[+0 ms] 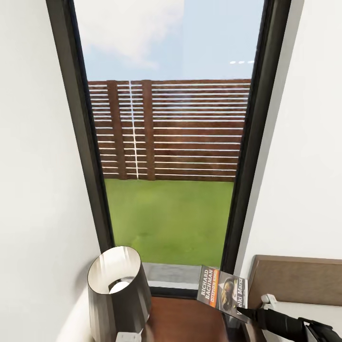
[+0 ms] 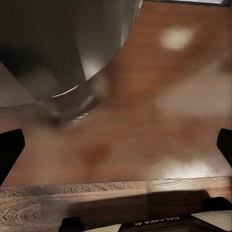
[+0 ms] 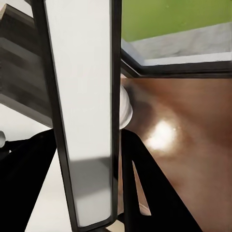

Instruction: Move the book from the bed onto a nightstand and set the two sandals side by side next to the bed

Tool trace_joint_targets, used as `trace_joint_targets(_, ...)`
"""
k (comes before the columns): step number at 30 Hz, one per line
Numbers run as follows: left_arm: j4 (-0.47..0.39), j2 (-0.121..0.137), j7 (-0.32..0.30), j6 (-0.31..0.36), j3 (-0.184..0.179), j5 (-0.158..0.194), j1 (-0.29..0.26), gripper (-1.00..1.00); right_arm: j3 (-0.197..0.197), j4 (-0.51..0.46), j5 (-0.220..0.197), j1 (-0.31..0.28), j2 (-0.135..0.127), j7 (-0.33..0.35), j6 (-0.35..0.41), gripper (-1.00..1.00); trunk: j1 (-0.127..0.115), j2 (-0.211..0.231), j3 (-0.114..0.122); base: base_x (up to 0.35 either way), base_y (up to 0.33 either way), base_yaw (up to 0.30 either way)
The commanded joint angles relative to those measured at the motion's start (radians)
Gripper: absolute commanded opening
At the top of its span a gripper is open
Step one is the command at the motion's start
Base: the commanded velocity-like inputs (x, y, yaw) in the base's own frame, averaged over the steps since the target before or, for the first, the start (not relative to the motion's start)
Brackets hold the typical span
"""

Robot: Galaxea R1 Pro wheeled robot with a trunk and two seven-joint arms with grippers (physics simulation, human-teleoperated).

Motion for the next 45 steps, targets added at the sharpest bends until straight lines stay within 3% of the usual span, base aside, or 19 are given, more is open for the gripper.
trace_joint_targets(1, 0.001, 0.000, -0.002, -0.003, -0.007, 0.010, -0.001, 1.00, -0.008, 0.000, 0.003, 0.000, 0.000, 0.005, 0.010, -1.00, 0.000, -0.001, 0.000, 0.000, 0.000, 0.000)
trace_joint_targets(45, 0.001, -0.001, -0.005, -0.006, -0.008, 0.008, -0.001, 1.00, -0.008, 0.000, 0.003, 0.000, 0.001, 0.002, 0.010, -1.00, 0.000, -0.001, 0.000, 0.000, 0.000, 0.000)
